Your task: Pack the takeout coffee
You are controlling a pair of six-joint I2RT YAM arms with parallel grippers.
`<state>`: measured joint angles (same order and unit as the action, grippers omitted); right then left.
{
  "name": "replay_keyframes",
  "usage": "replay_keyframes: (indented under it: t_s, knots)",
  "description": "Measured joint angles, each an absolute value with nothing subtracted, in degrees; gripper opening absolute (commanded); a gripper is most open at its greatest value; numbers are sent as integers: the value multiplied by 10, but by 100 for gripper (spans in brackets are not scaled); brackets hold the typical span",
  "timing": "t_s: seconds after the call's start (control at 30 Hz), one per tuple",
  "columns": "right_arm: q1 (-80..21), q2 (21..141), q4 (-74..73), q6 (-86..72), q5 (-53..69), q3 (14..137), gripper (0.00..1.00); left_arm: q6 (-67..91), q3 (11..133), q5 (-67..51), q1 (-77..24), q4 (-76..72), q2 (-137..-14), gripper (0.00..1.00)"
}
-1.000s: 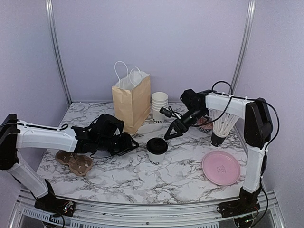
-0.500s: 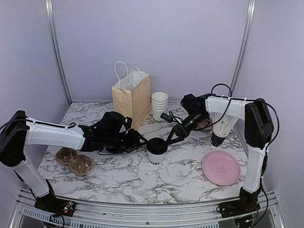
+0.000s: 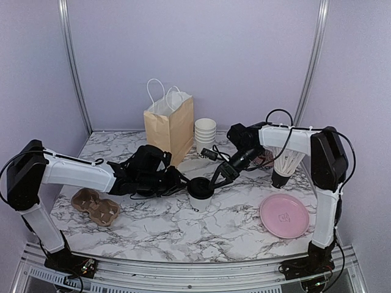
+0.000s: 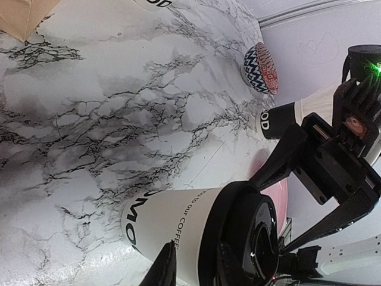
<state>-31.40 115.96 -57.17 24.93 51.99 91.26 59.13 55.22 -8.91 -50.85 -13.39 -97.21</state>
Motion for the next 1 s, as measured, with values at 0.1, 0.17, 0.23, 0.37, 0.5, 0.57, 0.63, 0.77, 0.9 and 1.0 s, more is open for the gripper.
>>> replay_keyframes:
  t_s: [0.1, 0.17, 0.23, 0.37, 0.5, 0.57, 0.63, 0.77, 0.9, 1.0]
  knots:
    - [-319, 1168, -576, 222, 522, 919, 52, 592, 537, -80, -506, -154, -975, 20]
    - [-319, 1172, -575, 207, 522, 921, 50, 595, 516, -75, -505, -180, -973, 19]
    - [-315, 1178, -571, 190, 524, 923, 49, 602, 485, -82, -500, -230, -975, 19]
    - [-310, 1182, -566, 183, 535, 924, 50, 611, 464, -89, -498, -282, -978, 21]
    - [-310, 1176, -565, 196, 532, 923, 55, 593, 494, -63, -507, -227, -966, 22]
    - [-310, 1171, -565, 211, 527, 923, 59, 583, 515, -52, -513, -190, -963, 23]
    - [-310, 1161, -565, 224, 514, 923, 63, 574, 536, -49, -521, -147, -959, 24]
    - [-309, 1132, -564, 243, 491, 923, 69, 563, 565, -51, -544, -85, -955, 32]
    - [-309, 1081, -563, 266, 472, 923, 76, 553, 574, -49, -554, -48, -935, 41]
    - [-314, 1047, -561, 289, 454, 922, 86, 545, 574, -37, -554, -31, -905, 44]
